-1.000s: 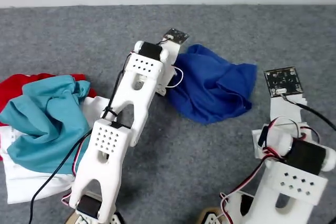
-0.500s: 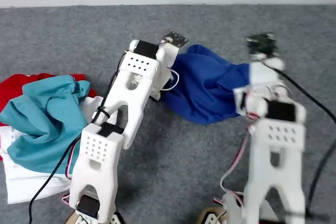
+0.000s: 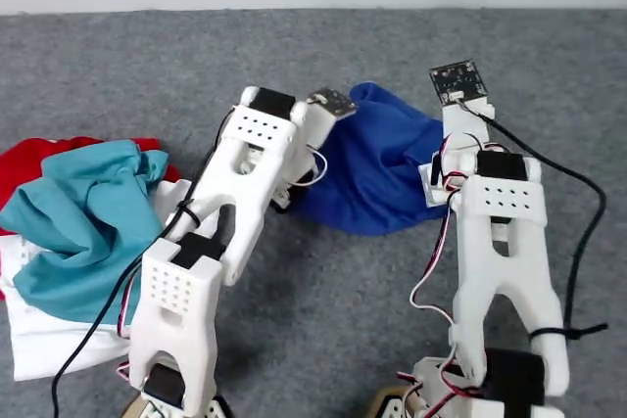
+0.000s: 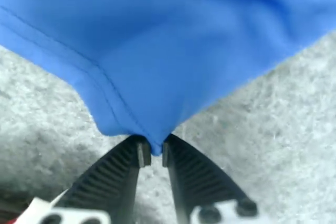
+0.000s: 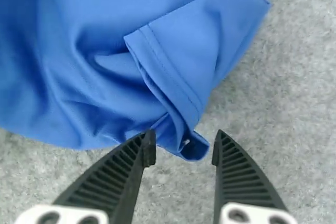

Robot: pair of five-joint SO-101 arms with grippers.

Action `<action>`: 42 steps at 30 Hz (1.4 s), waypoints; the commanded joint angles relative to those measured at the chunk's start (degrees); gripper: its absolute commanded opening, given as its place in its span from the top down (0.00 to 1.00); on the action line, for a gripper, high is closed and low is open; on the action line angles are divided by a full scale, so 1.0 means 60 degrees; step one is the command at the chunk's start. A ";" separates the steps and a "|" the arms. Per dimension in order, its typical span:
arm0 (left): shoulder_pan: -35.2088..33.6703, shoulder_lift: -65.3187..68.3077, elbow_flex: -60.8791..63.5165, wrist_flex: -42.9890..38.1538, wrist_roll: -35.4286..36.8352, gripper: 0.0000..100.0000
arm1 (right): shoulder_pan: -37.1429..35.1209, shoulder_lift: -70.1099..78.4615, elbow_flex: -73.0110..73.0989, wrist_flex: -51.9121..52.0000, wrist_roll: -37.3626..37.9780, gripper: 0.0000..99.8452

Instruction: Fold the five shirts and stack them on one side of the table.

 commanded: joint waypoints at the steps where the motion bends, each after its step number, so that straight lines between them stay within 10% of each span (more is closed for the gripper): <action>1: 0.0366 -0.0601 -0.0007 0.0234 -0.0234 0.99 | -0.0051 -0.0007 -0.0322 -0.0227 0.0264 0.82; 20: 0.0674 -0.0586 -0.0007 0.0234 -0.0234 0.99 | 0.0579 0.2205 0.0293 -0.3216 0.0308 0.99; 32: 0.0015 -0.1099 -0.0462 0.0220 -0.0147 0.99 | 0.2264 -0.2425 0.0293 -0.1077 -0.1099 0.99; 42: -0.0777 -0.5685 -0.0711 0.0220 0.0117 0.99 | 0.2147 -0.6630 0.0293 -0.0681 -0.1099 0.99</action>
